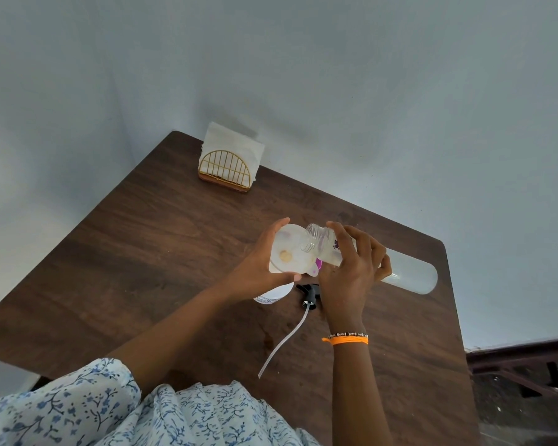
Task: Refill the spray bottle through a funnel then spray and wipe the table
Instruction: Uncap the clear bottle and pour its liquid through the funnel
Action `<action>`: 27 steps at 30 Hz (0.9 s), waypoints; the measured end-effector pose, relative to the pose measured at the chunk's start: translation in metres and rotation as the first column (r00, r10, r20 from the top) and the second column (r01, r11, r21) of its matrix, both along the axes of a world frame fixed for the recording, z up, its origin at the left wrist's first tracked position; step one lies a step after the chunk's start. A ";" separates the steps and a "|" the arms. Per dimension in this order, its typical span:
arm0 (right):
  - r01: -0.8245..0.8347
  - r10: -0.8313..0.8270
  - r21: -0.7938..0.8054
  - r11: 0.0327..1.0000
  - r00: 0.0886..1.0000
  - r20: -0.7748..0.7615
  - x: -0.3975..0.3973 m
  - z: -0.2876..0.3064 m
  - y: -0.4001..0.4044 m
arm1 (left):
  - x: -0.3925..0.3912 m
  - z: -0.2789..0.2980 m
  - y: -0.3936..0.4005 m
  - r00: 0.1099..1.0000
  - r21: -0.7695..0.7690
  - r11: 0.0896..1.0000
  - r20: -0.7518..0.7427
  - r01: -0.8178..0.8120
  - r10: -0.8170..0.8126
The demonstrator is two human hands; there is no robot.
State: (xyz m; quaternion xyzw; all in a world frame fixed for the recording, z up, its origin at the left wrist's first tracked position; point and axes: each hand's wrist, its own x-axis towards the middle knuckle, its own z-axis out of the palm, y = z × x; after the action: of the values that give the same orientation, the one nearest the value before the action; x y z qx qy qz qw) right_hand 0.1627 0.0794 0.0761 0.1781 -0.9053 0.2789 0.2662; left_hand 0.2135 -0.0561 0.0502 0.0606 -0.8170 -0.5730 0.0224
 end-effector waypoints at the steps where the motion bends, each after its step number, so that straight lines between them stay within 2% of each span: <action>1: 0.001 -0.001 -0.004 1.000 1.000 0.000 0.000 0.000 0.000 | 0.000 0.000 0.000 1.000 -0.002 1.000 0.000 0.001 -0.001; 27: 0.034 -0.034 -0.001 0.999 0.999 -0.025 -0.002 0.005 -0.001 | 0.000 0.001 0.001 1.000 -0.016 1.000 0.015 -0.001 0.001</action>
State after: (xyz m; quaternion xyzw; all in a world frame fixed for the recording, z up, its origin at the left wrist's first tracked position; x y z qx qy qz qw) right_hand 0.1605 0.0783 0.0810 0.1662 -0.9048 0.2723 0.2821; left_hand 0.2132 -0.0556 0.0511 0.0651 -0.8218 -0.5658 0.0172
